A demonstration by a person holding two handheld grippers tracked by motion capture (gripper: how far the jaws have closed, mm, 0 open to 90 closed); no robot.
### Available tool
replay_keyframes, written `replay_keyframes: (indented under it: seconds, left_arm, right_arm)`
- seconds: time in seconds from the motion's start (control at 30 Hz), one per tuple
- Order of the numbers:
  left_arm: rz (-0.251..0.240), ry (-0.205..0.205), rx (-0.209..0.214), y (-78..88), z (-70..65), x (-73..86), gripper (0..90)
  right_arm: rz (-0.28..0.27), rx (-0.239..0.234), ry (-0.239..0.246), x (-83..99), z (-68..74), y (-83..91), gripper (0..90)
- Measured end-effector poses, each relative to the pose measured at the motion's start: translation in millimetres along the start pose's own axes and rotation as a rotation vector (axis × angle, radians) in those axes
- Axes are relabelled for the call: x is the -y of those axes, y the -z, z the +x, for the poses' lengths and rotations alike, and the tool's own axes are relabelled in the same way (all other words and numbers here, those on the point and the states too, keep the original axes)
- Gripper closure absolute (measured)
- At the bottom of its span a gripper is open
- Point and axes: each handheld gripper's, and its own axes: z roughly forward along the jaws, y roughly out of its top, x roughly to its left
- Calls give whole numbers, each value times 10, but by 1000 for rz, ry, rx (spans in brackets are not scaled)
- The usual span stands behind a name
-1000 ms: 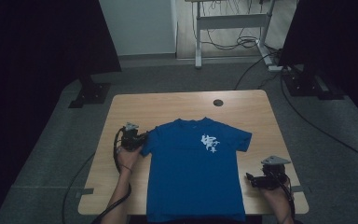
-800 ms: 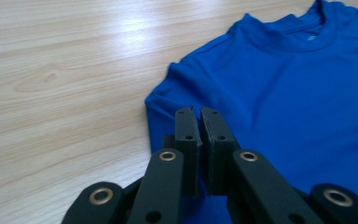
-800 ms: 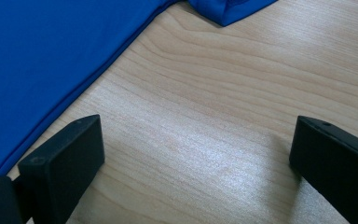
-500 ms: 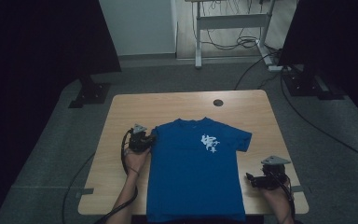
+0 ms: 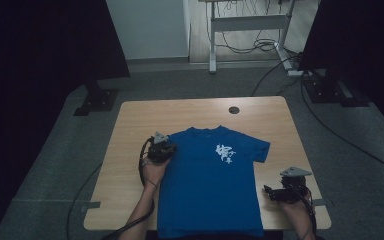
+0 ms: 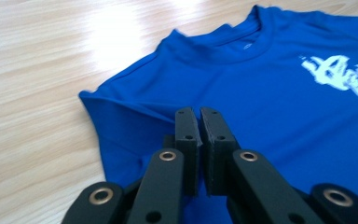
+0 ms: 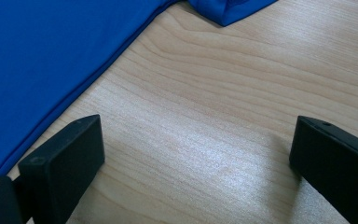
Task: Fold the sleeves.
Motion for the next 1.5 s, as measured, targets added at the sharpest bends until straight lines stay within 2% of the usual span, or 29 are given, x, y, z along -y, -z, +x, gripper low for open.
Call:
replay_keyframes:
  seconds: [0.23,0.4,0.73,0.93,1.03,1.07,1.23,1.37,1.5]
  left_arm:
    - [16,-56,9,-106,-169,-76,862]
    - [27,-64,12,-156,-226,-107,861]
    - [39,-44,22,-272,-340,-210,858]
    - [57,-18,23,-351,-356,-186,848]
    - [62,-31,25,-365,-376,-179,833]
    - [66,-41,23,-376,-385,-178,827]
    - [78,-42,15,-403,-359,-155,735]
    - [72,-55,10,-359,-354,-157,624]
    - [60,-49,21,-287,-340,-183,575]
  right_arm:
    - [0,0,1,0,0,-1,27]
    - [0,-1,1,0,1,-1,27]
    - [-1,-1,2,1,2,-2,25]
    - [-1,-4,7,0,3,-2,25]
    - [-1,-4,8,0,3,-2,25]
    - [0,-5,7,0,4,-2,25]
    - [0,-5,8,0,4,-2,25]
    - [0,-5,8,0,4,-2,25]
    - [-1,-5,8,0,4,-2,25]
